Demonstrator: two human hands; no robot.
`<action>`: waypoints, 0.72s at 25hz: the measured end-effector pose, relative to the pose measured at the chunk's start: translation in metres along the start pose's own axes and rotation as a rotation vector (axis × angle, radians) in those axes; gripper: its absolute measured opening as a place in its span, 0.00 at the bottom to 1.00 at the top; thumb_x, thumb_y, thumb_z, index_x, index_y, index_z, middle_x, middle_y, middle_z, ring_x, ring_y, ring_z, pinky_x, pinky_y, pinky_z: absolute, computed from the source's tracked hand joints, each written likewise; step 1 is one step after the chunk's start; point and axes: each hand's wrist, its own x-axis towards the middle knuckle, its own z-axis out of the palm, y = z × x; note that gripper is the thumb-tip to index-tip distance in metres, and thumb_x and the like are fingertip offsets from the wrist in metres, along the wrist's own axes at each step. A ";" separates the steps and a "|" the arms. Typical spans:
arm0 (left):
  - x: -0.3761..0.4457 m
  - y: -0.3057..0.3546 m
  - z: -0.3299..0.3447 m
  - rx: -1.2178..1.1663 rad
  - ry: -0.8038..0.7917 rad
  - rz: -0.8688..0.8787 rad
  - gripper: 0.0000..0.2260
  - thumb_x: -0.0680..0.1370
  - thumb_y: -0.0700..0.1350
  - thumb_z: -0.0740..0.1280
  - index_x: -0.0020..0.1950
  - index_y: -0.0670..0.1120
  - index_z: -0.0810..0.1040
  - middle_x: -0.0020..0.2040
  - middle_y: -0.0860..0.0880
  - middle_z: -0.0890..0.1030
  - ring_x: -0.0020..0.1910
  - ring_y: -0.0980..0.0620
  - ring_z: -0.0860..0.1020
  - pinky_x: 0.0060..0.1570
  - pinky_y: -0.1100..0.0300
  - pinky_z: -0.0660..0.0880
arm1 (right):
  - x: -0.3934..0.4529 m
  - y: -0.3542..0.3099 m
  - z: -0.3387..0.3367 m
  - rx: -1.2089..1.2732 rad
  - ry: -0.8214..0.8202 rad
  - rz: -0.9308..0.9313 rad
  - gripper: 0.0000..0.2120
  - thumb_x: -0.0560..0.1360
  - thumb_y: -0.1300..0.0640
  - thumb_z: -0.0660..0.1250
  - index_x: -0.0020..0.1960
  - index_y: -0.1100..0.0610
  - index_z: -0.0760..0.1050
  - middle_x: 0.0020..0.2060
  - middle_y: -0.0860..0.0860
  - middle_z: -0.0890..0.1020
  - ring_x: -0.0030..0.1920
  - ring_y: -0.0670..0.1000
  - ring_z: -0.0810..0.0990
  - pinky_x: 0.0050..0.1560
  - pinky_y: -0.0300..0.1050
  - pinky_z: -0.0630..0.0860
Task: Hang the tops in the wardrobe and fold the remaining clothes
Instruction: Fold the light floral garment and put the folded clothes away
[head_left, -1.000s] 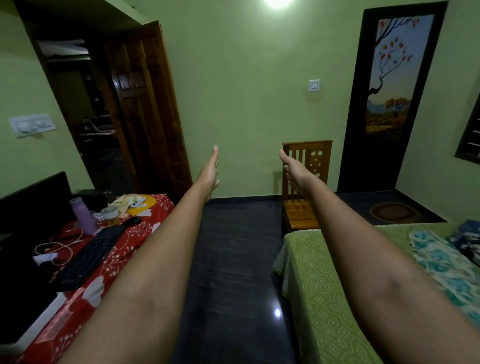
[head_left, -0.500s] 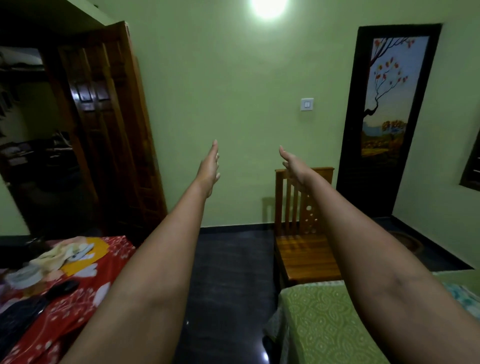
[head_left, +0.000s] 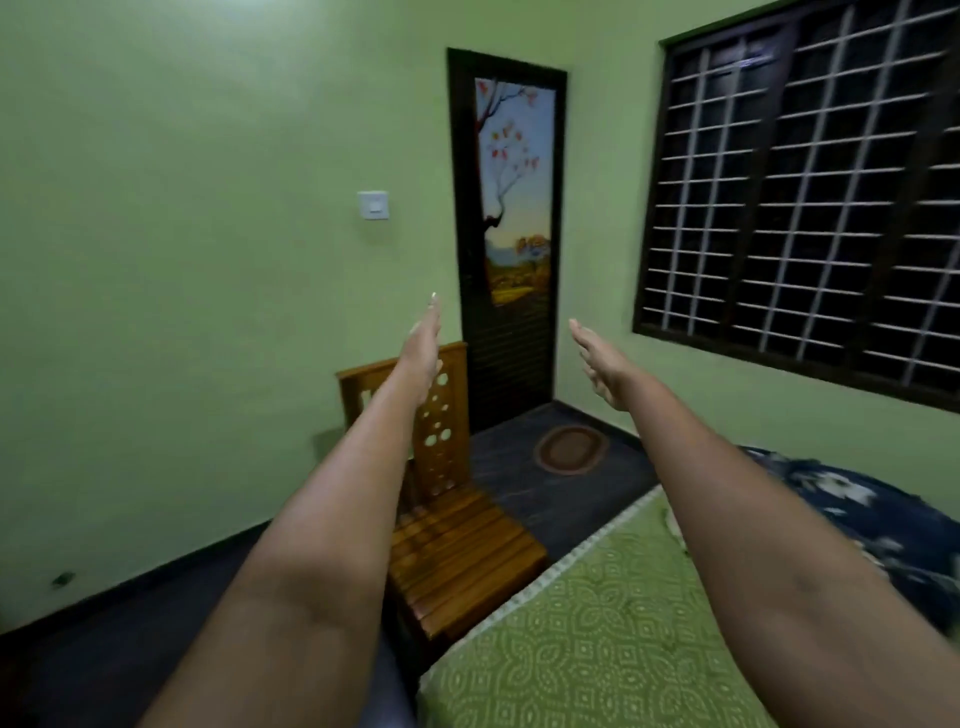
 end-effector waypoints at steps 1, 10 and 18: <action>0.028 -0.002 0.019 -0.010 -0.097 -0.007 0.29 0.81 0.62 0.49 0.78 0.49 0.52 0.78 0.48 0.55 0.77 0.47 0.53 0.74 0.48 0.53 | 0.012 0.003 -0.018 -0.003 0.090 0.008 0.34 0.79 0.37 0.51 0.79 0.50 0.47 0.78 0.50 0.49 0.77 0.51 0.49 0.74 0.50 0.48; 0.155 0.026 0.162 -0.031 -0.695 0.037 0.30 0.81 0.61 0.48 0.78 0.47 0.52 0.78 0.48 0.55 0.77 0.47 0.54 0.73 0.48 0.53 | -0.001 -0.016 -0.121 -0.001 0.705 0.070 0.34 0.79 0.37 0.51 0.79 0.52 0.47 0.78 0.51 0.50 0.77 0.54 0.50 0.74 0.53 0.50; 0.137 -0.064 0.269 0.043 -0.976 -0.144 0.32 0.79 0.65 0.49 0.78 0.49 0.55 0.78 0.49 0.57 0.76 0.47 0.57 0.72 0.47 0.56 | -0.076 0.064 -0.167 -0.064 0.992 0.347 0.32 0.80 0.38 0.51 0.78 0.53 0.52 0.77 0.53 0.55 0.76 0.56 0.53 0.74 0.56 0.51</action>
